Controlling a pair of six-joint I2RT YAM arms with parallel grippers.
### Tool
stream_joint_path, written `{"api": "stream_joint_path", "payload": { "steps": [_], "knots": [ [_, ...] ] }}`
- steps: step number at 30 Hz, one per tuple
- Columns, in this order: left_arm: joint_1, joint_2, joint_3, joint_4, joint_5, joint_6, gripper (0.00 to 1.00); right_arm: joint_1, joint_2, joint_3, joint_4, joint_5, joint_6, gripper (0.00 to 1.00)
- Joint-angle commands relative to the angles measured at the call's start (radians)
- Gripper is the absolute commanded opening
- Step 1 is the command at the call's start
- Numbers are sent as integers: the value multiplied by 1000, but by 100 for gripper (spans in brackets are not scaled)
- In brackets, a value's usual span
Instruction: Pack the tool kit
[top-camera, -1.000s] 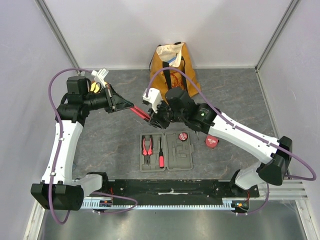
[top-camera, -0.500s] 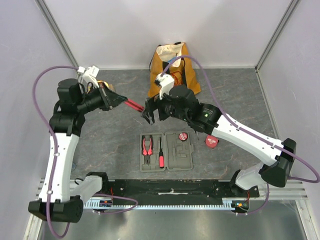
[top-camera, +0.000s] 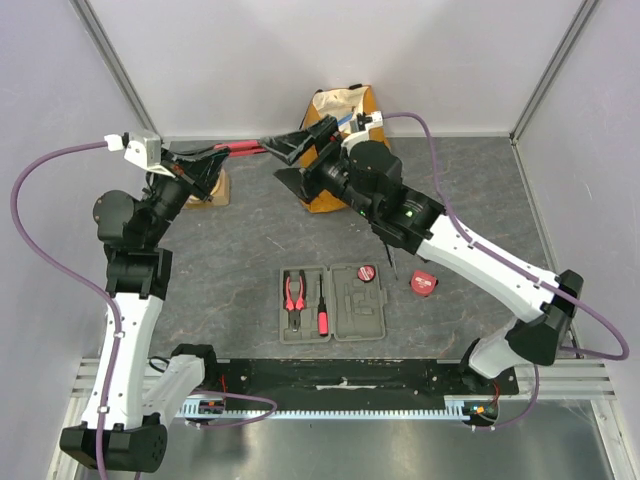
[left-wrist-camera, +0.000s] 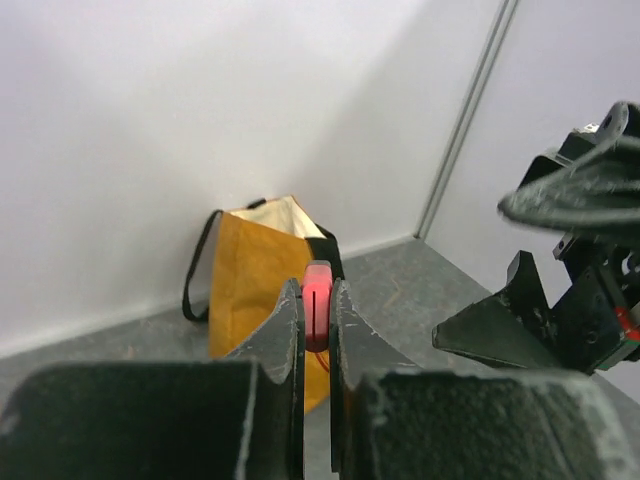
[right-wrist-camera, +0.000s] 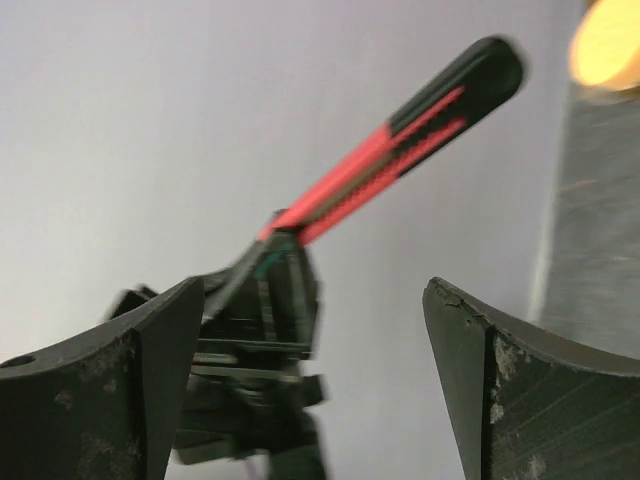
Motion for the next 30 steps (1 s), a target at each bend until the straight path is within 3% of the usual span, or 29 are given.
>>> {"api": "stream_joint_path", "payload": {
  "steps": [1, 5, 11, 15, 22, 27, 28, 30],
  "knots": [
    [-7, -8, -29, 261, -22, 112, 2, 1, 93, 106, 172, -84, 305, 96],
    [-13, -23, -74, 387, 16, 143, 2, 6, 177, 175, 189, -150, 379, 93],
    [-15, -44, -85, 399, 61, 175, 2, 4, 205, 198, 214, -95, 399, 83],
    [-17, -75, -108, 399, 79, 181, 2, -14, 226, 212, 248, -90, 403, 65],
    [-17, -97, -132, 399, 82, 189, 2, -20, 245, 220, 260, -107, 414, 46],
    [-15, -98, -131, 378, 46, 161, 3, -23, 239, 212, 258, -107, 397, 20],
    [-17, -104, -131, 360, 27, 151, 14, -28, 236, 209, 255, -106, 390, 16],
    [-15, -122, -135, 324, 6, 135, 54, -40, 225, 194, 246, -112, 358, 8]
  ]
}}
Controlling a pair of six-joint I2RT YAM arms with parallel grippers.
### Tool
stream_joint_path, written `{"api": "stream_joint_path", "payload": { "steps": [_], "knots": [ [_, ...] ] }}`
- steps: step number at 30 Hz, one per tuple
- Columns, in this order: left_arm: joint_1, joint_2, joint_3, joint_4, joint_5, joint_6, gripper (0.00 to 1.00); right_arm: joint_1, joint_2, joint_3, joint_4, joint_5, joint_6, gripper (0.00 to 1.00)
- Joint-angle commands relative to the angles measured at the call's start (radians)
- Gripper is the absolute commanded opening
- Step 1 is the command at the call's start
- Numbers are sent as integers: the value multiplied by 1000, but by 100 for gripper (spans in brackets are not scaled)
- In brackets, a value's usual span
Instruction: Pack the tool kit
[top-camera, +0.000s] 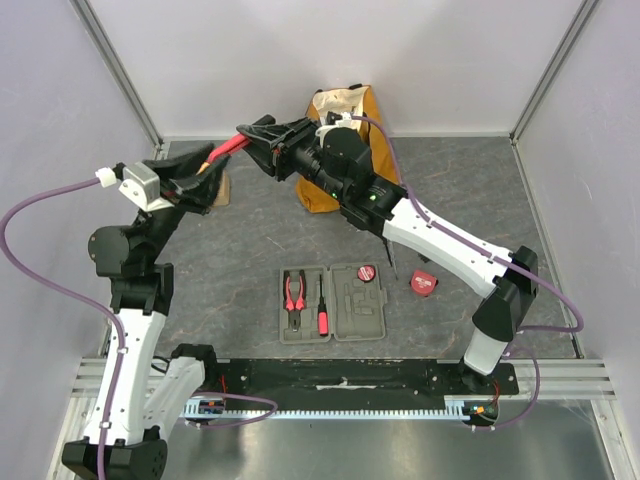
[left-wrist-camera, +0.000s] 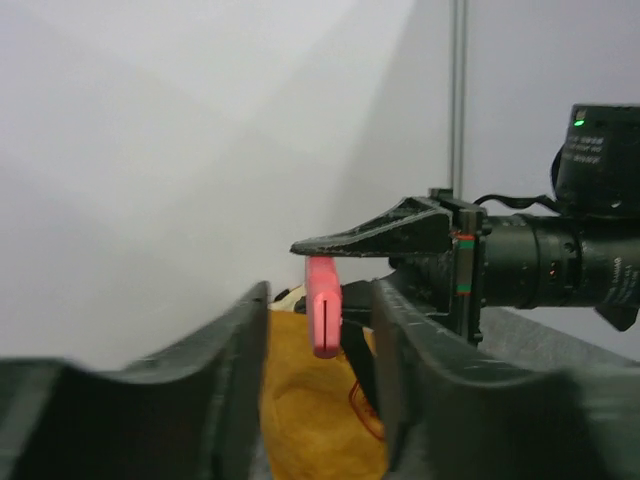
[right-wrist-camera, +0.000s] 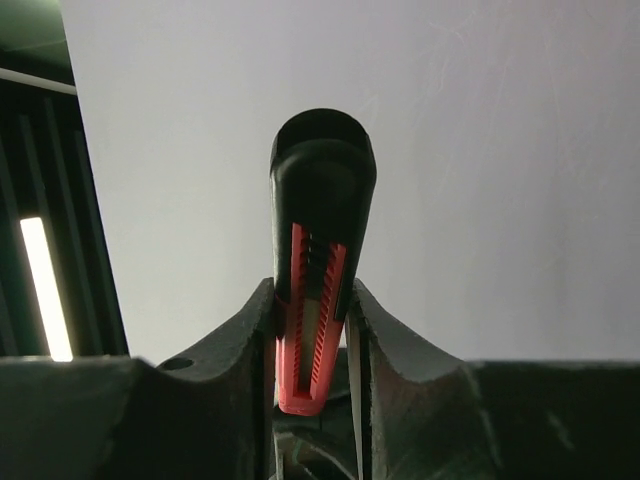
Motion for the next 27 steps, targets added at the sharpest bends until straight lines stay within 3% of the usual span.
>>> {"api": "stream_joint_path", "payload": {
  "steps": [1, 3, 5, 7, 11, 13, 18, 27],
  "knots": [
    [-2, -48, -7, -39, -80, -25, 64, -28, -23, 16, 15, -8, -76, 6],
    [-2, -75, 7, -139, -144, -53, 75, -57, -48, 7, -55, -25, -159, 3],
    [0, -82, 75, -352, -209, -85, 86, -86, -95, -47, -106, -22, -275, 3],
    [-2, -60, 141, -571, -215, -103, 87, -107, -159, -128, -196, -5, -401, 3],
    [0, -52, 160, -786, -164, -91, 89, -130, -259, -228, -462, 84, -704, 3],
    [0, -69, 126, -820, -177, -131, 90, -130, -293, -282, -544, 107, -839, 3],
    [0, -83, 76, -831, -149, -182, 92, -129, -339, -409, -718, 116, -990, 3],
    [-2, 23, 56, -926, -13, -180, 92, -58, -209, -486, -836, 106, -1096, 2]
  ]
}}
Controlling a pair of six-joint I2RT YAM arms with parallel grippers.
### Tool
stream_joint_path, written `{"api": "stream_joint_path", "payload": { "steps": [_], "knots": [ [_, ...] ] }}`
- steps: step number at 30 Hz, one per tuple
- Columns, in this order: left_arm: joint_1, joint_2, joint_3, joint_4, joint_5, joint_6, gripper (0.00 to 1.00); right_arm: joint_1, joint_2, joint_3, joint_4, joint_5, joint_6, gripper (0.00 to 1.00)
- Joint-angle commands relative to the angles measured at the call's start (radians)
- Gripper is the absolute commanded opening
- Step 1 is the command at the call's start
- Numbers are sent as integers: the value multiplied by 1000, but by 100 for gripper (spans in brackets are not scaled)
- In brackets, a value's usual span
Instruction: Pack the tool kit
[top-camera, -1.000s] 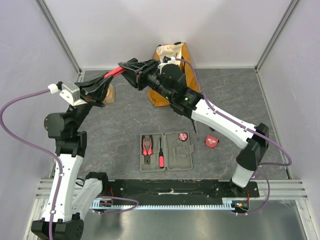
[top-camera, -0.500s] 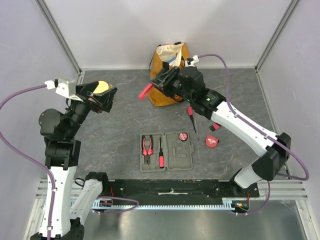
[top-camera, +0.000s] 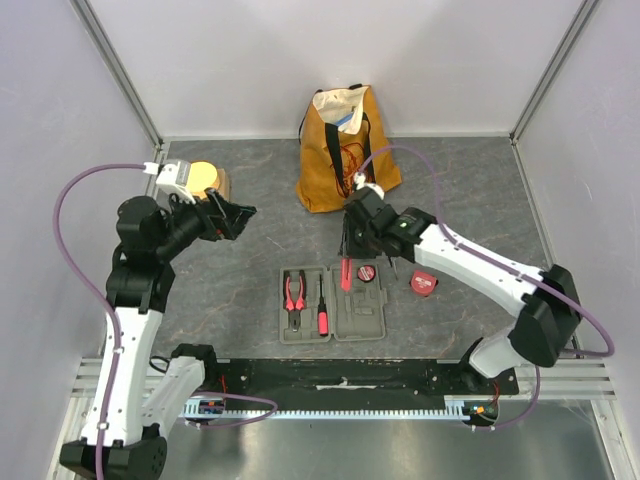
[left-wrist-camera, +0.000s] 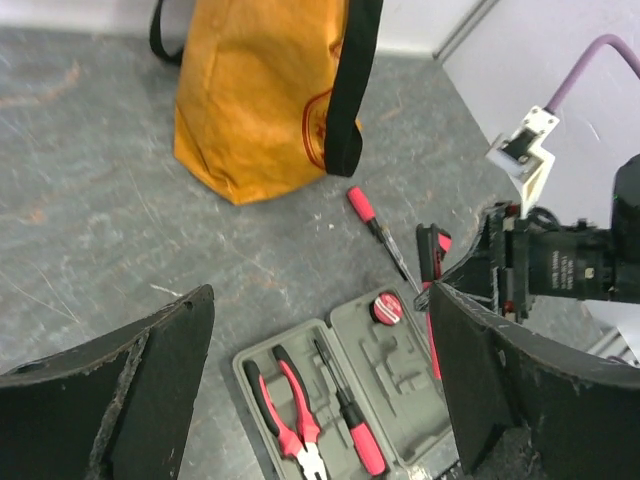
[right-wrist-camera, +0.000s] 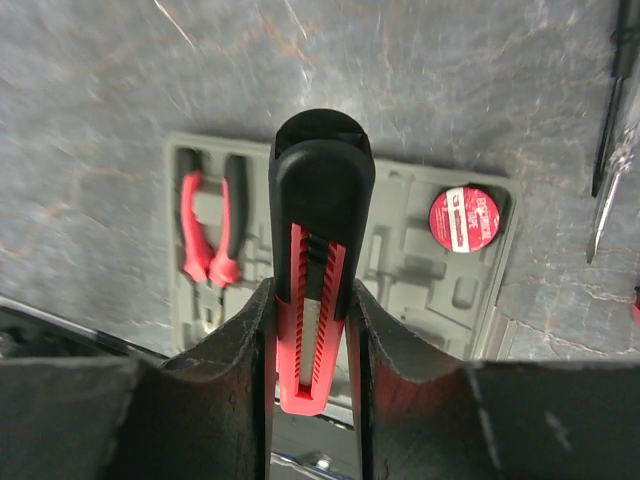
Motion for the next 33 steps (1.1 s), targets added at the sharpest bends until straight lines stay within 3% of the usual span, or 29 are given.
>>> {"api": "stream_joint_path", "payload": {
  "steps": [1, 19, 33],
  "knots": [
    [0, 23, -29, -42, 71, -47, 91, 45, 80, -9, -57, -15, -94, 2],
    [-2, 39, -102, -56, 49, -69, 86, 120, 226, -77, -41, -107, -77, 2],
    [-2, 69, -107, -73, 61, -63, 84, 156, 305, -89, 27, -55, 38, 4]
  ]
}}
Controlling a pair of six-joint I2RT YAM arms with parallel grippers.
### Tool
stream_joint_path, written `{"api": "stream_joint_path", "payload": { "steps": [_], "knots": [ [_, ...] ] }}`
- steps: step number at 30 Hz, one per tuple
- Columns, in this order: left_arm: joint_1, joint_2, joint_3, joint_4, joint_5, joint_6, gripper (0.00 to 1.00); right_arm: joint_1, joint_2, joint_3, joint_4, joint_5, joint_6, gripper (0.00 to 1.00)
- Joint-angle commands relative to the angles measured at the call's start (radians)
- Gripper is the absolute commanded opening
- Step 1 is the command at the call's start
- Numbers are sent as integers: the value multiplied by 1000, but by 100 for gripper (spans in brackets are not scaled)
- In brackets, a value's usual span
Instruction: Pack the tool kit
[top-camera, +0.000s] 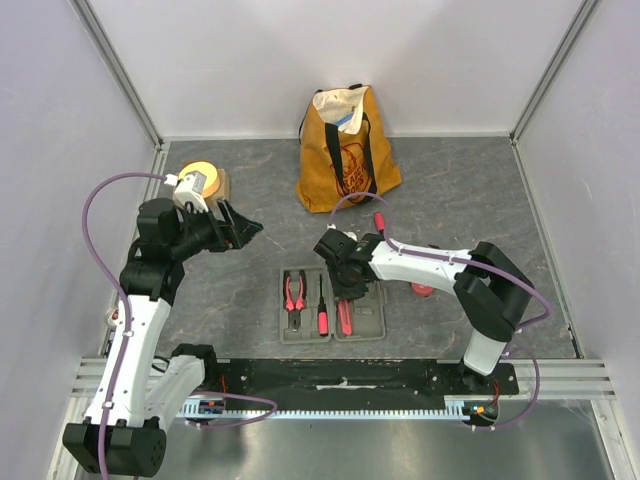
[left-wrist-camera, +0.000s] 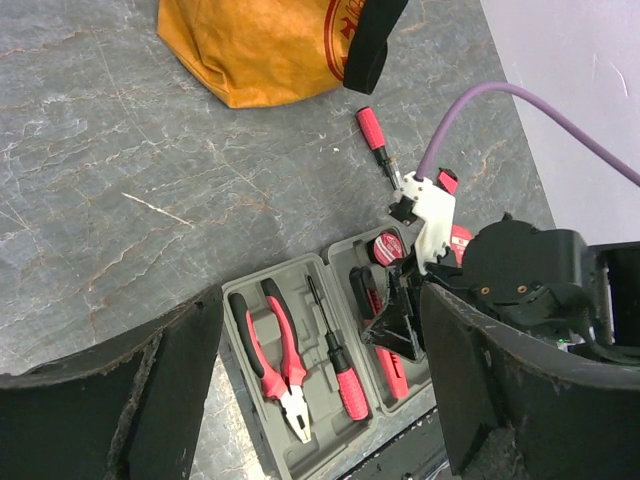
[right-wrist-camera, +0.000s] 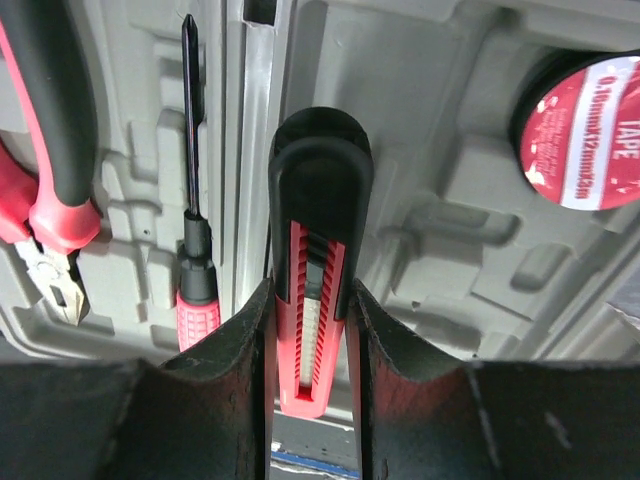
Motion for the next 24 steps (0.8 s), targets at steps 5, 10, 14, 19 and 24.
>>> {"api": "stream_joint_path", "payload": {
  "steps": [5, 10, 14, 19, 24],
  "knots": [
    [-2, 11, 5, -17, 14, -17, 84, 26, 58, 19, 46, 41, 74, 7],
    [-2, 2, 8, -27, 9, -14, 83, 27, 61, 19, 39, 46, 96, 27],
    [-2, 0, 6, -27, 6, -18, 83, 27, 46, 18, 36, 64, 111, 43],
    [-2, 12, 3, -24, 17, -29, 83, 27, 35, 33, 39, 78, 111, 53],
    [-2, 17, 0, -20, 40, -32, 83, 27, 8, 38, 46, 89, 102, 55]
  ]
}}
